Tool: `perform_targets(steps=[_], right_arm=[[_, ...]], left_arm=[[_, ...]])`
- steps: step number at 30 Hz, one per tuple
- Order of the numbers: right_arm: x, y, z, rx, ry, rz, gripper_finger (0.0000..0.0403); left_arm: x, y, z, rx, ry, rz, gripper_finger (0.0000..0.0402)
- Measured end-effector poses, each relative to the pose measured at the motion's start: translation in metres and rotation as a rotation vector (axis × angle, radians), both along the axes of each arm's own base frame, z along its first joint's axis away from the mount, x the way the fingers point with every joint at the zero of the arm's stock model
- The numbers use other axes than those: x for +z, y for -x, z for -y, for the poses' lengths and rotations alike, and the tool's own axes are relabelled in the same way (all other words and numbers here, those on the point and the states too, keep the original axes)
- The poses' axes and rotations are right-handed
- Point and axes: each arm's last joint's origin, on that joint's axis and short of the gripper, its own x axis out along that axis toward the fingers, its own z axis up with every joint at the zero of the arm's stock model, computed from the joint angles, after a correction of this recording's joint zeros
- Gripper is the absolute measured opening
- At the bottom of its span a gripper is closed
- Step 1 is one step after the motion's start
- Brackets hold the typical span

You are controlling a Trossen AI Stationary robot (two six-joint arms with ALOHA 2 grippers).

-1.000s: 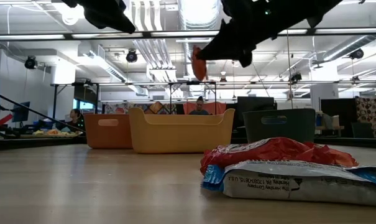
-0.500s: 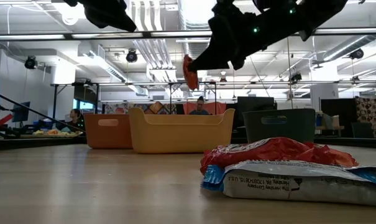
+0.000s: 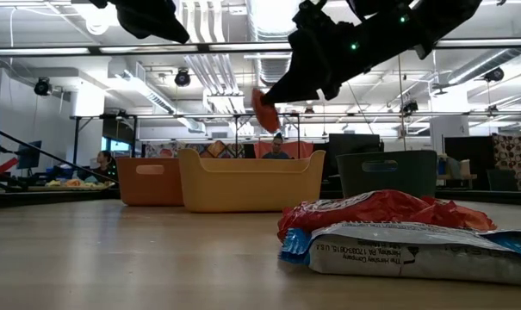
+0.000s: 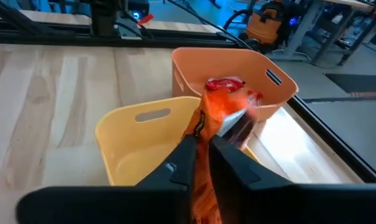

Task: Sort candy
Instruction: Put the orange chocolate into the yellow bin, then put the red chocolate into the orange bin

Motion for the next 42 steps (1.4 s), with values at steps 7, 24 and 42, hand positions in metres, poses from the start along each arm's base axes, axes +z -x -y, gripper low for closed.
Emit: perform_targets(steps=[7,24,42], right_arm=[[-0.001,0.0,0.0,-0.023,-0.014,0.0,0.0093],[0.046,0.012,-0.019,-0.038,-0.178,-0.317,0.0175],[0.053,0.06,-0.121,0.162,-0.323,-0.544,0.017]], left_arm=[[0.0,0.0,0.0,0.0,0.0,0.0,0.0158],[-0.025,-0.023,0.013,-0.008,0.001,0.011,0.0158],[-0.084,-0.059,0.063,-0.12,0.019,0.106,0.0158]])
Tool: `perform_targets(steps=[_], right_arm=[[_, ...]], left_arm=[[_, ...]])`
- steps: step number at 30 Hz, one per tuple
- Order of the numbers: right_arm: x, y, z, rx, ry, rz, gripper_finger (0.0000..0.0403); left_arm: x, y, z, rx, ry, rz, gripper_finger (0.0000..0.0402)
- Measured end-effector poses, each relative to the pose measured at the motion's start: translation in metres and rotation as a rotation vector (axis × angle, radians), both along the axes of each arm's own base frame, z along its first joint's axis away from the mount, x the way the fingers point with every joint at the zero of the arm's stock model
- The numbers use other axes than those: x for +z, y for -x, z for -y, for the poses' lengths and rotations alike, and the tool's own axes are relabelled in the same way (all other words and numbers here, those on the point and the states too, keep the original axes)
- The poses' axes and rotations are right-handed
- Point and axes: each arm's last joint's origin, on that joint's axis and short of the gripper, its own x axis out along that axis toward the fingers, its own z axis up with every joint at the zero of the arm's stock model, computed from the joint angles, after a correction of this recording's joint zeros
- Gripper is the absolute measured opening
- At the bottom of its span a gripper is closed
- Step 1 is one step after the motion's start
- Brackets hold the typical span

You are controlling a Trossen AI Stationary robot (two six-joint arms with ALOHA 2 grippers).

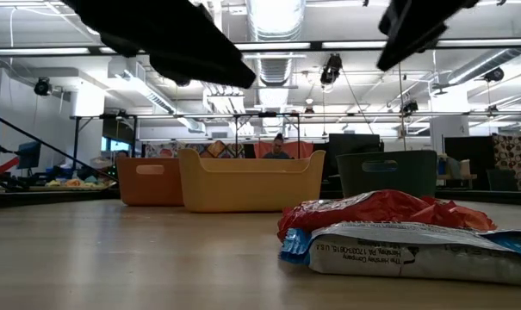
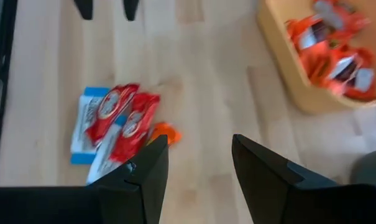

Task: Sort candy
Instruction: Put the red chocolate into the orange bin

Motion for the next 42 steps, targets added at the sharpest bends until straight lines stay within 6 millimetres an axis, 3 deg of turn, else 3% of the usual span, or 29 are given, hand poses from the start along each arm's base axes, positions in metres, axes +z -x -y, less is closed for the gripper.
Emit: perform_targets(steps=[7,20,34,42], right_arm=[[-0.012,0.017,-0.02,0.007,-0.012,-0.018,0.0183],[-0.032,0.026,-0.027,-0.005,-0.042,-0.013,0.0183],[-0.038,0.025,-0.026,-0.017,-0.041,0.021,0.0183],[-0.038,0.025,-0.026,-0.017,-0.04,0.022,0.0183]], left_arm=[[-0.025,-0.012,0.009,-0.038,0.041,0.019,0.0158],[-0.065,-0.025,0.017,-0.037,0.063,0.052,0.0158],[-0.086,-0.036,0.011,-0.024,0.056,0.091,0.0157],[-0.093,-0.037,0.009,-0.015,0.055,0.078,0.0132]])
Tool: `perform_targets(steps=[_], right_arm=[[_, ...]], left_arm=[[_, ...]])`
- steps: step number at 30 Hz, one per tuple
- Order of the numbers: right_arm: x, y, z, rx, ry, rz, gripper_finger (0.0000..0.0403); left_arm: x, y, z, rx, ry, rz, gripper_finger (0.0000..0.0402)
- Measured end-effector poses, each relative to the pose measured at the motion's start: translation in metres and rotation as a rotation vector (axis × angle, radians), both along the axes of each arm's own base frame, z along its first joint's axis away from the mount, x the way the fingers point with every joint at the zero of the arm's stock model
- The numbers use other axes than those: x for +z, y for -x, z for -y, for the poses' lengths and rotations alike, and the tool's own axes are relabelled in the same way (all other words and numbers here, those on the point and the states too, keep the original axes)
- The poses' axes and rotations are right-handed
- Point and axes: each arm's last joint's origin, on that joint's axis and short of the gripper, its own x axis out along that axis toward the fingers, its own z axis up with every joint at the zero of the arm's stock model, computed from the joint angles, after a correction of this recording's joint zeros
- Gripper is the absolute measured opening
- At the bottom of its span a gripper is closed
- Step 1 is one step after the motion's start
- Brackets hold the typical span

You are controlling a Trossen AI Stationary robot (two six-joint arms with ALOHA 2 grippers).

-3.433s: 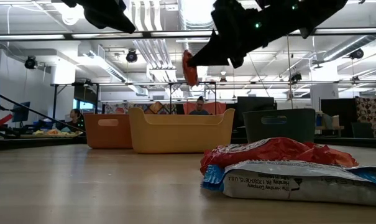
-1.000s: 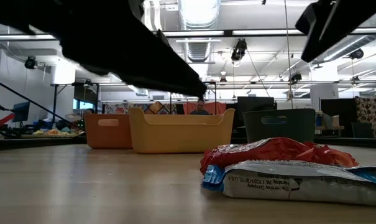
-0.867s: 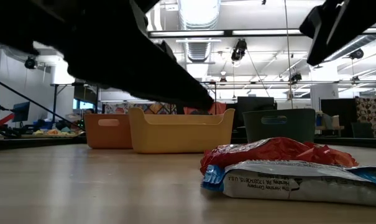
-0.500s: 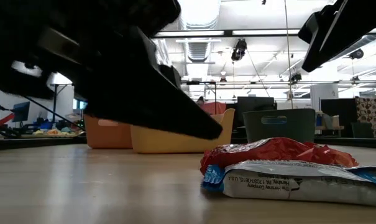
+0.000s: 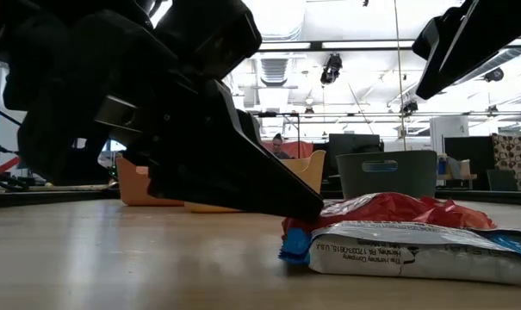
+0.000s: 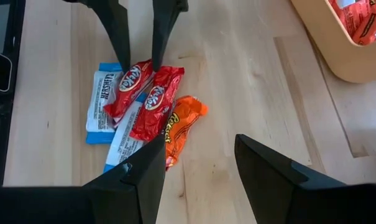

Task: Sort candy
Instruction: Put the red chocolate into the orange bin

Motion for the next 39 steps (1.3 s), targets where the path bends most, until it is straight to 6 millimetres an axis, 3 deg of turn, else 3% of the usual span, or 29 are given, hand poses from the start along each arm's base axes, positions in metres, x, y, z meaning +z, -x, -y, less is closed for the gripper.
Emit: perform_targets(steps=[13,21,28,39], right_arm=[[0.0,0.0,0.0,-0.004,0.006,0.004,0.0183],[0.0,0.0,0.0,-0.006,0.008,0.006,0.0183],[-0.001,-0.003,-0.001,0.018,0.032,0.035,0.0183],[-0.033,-0.025,-0.018,0.1,0.008,0.182,0.0183]], left_arm=[[-0.002,0.001,0.0,0.002,-0.009,-0.022,0.0008],[0.002,0.002,-0.002,0.028,-0.056,-0.012,0.0001],[0.017,0.002,-0.002,0.026,-0.054,0.031,0.0],[0.039,0.004,-0.004,0.082,-0.074,0.079,0.0]])
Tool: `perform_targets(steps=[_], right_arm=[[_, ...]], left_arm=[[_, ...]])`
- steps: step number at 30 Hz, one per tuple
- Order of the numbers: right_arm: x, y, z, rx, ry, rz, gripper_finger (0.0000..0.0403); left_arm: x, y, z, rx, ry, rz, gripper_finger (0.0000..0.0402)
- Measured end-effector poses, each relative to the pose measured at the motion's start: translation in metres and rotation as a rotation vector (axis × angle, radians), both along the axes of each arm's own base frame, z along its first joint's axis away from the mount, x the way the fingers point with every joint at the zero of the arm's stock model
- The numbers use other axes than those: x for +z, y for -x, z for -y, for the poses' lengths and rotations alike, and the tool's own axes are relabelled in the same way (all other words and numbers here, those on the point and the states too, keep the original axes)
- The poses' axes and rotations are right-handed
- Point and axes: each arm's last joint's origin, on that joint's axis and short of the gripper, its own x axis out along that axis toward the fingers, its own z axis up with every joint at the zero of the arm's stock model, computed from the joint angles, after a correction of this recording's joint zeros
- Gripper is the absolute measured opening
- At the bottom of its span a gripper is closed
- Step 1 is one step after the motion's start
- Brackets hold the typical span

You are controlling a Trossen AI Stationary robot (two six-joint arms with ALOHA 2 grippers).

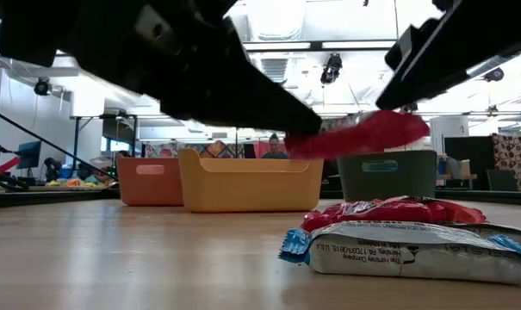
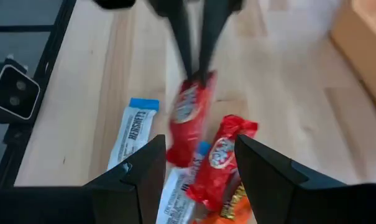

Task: Sort candy
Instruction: Put the red chocolate into the orange bin

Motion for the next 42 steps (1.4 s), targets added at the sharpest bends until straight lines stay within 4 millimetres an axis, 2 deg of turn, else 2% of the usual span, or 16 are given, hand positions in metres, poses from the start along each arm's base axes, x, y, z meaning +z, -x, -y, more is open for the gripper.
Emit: perform_targets(steps=[6,14,18,25,28,31,35,39,42], right_arm=[[-0.013,-0.009,-0.006,-0.004,-0.025,0.023,0.0183],[-0.028,-0.017,0.0,-0.043,-0.019,-0.007,0.0169],[-0.03,-0.019,0.002,-0.047,-0.013,-0.01,0.0132],[-0.026,-0.018,0.003,-0.016,0.006,-0.003,0.0028],[-0.024,-0.018,0.004,-0.005,0.002,-0.009,0.0023],[-0.017,-0.018,0.01,0.007,-0.022,-0.025,0.0023],[0.003,-0.012,0.028,-0.029,0.001,-0.043,0.0022],[0.032,0.0,0.058,-0.101,0.016,-0.06,0.0022],[0.052,0.011,0.087,-0.213,0.017,-0.075,0.0021]], left_arm=[[0.005,0.001,-0.002,0.055,-0.031,0.016,0.0],[0.006,0.0,-0.002,0.06,-0.027,0.027,0.0],[0.006,0.001,-0.001,0.059,-0.027,0.027,0.0],[0.007,0.0,-0.001,0.081,-0.002,0.033,0.0003],[0.009,0.001,-0.001,0.061,0.023,0.025,0.0019],[0.019,0.005,0.0,-0.054,0.052,-0.014,0.0038],[0.038,0.015,-0.003,-0.057,0.065,-0.064,0.0051],[0.061,0.029,-0.013,-0.026,0.054,-0.129,0.0054],[0.076,0.042,-0.022,0.016,0.044,-0.176,0.0054]])
